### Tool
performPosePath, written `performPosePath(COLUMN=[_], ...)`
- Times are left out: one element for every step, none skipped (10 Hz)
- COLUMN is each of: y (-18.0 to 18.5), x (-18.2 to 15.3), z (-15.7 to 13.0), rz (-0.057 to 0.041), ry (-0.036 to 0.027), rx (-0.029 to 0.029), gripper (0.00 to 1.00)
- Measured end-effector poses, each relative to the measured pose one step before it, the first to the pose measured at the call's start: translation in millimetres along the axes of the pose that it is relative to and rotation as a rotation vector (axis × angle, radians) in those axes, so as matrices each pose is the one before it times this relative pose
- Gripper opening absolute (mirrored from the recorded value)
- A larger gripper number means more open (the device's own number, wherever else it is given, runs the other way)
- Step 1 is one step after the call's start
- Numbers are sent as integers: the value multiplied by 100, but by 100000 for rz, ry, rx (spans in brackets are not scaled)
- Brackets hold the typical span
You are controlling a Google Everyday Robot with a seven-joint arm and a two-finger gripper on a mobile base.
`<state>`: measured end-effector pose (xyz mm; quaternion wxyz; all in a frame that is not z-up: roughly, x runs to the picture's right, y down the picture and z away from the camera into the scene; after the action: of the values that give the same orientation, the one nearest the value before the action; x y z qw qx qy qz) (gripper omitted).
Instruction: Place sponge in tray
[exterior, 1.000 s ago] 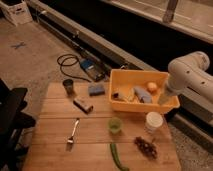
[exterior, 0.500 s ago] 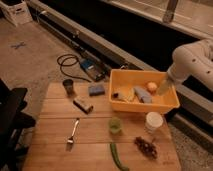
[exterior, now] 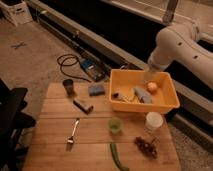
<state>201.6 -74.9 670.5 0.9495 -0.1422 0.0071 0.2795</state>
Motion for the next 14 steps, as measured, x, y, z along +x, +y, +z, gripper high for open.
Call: performPosePath(y=[80,-87,7,24,33,-25,-280,160,499,791,1034,721,738,636], x=[-116,234,-6,-90,-144,-122,-482,-887,-1629,-2063,-2537,-2067,-2206,-1972], z=[-4,-38,4,16,15,39,-28,268,513,699,936,832,1058,1200], rz=[-466,278,-10,-119,-213,-498,-2840,-2659,-3943,-4083,-4671,-4026,-4611,-4255], ry=[-118,179,-6,-51,-87,-228,-926,-936,-1483,-1584,-1303,-793,-647,-311], rx=[134,182,-15,-36,-25,251,1018,3,-537,-1240,-1527,-1106,-1403,-1717], gripper=[73,73,73,73,73,73,73,73,73,73,73,73,73,73])
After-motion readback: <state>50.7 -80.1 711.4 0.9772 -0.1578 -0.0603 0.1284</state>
